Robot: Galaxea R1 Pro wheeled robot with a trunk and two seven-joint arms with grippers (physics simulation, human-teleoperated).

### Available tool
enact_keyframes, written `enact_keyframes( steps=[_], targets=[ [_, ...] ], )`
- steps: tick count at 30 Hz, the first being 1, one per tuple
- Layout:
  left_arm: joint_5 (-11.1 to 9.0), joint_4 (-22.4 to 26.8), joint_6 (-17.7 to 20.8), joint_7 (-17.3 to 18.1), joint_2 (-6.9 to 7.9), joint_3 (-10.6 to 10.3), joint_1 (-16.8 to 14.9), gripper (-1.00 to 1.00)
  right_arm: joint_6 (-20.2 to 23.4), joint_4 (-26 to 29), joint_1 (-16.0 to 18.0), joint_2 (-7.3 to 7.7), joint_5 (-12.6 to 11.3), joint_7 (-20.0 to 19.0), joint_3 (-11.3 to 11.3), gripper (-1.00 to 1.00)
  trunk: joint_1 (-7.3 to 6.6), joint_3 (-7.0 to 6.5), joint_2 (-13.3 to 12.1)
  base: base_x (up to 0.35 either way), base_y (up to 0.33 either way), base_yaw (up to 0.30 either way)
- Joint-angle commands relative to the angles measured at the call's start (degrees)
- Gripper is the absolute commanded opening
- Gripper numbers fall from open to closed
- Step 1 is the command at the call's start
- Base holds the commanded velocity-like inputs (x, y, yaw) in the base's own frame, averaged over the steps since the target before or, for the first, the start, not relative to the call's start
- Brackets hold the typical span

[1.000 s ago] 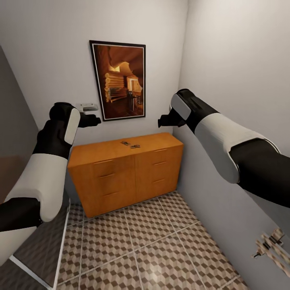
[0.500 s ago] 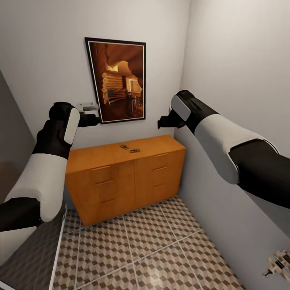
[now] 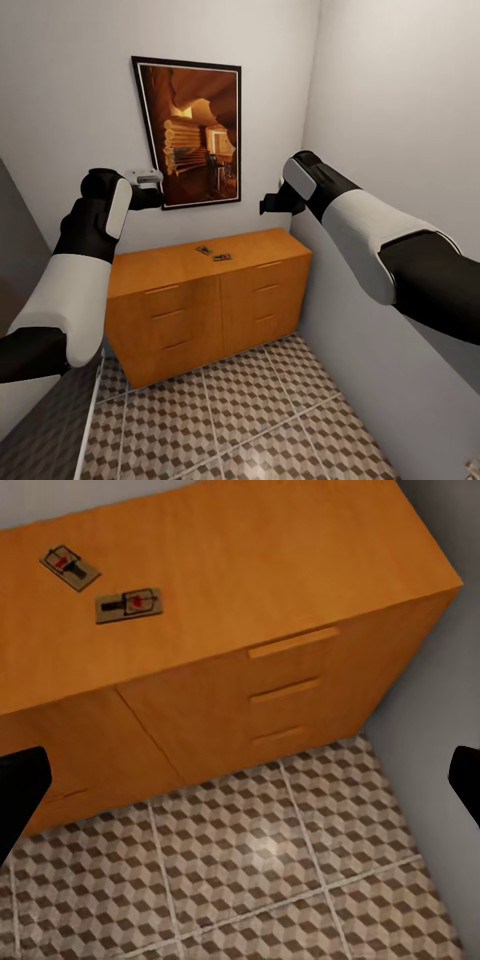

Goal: Take the four mousetraps from the cabinet in the bathroom and place them on the bathroom floor. Make sure all four end up on the same floor surface, and ensure that at least two of them are either under or directly next to the same bathroom sink.

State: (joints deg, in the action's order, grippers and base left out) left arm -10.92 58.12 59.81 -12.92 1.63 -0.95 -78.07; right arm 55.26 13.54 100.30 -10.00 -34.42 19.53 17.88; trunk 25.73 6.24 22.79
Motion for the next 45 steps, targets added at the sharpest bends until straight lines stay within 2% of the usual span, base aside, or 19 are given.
enact_keyframes(
  steps=[1, 7, 22, 45],
  targets=[
    [-0.60, 0.08, 0.19, -0.53, 0.04, -0.10, -0.06, 1.00, 0.13, -0.02, 0.07, 0.00, -0.67, 0.46, 0.31, 1.00, 0.05, 0.13, 0.13, 0.128, 0.007, 0.000],
    [-0.57, 0.16, 0.19, -0.53, 0.00, -0.10, -0.06, 1.00, 0.23, -0.22, 0.07, 0.00, -0.81, 0.43, 0.31, 1.00, 0.05, 0.13, 0.13, 0.147, 0.067, 0.000],
    [-0.60, 0.61, 0.19, -0.53, -0.29, -0.10, 0.02, 1.00, 4.26, -0.83, 0.07, 0.00, -0.98, 0.26, 0.31, 1.00, 0.05, 0.13, 0.13, 0.095, 0.077, 0.000],
    [-0.60, 0.50, 0.19, -0.53, -0.31, -0.19, 0.02, 1.00, 4.74, -1.20, 0.07, 0.00, -1.07, 0.24, 0.31, 1.00, 0.05, 0.13, 0.13, 0.052, 0.065, 0.000]
  ],
)
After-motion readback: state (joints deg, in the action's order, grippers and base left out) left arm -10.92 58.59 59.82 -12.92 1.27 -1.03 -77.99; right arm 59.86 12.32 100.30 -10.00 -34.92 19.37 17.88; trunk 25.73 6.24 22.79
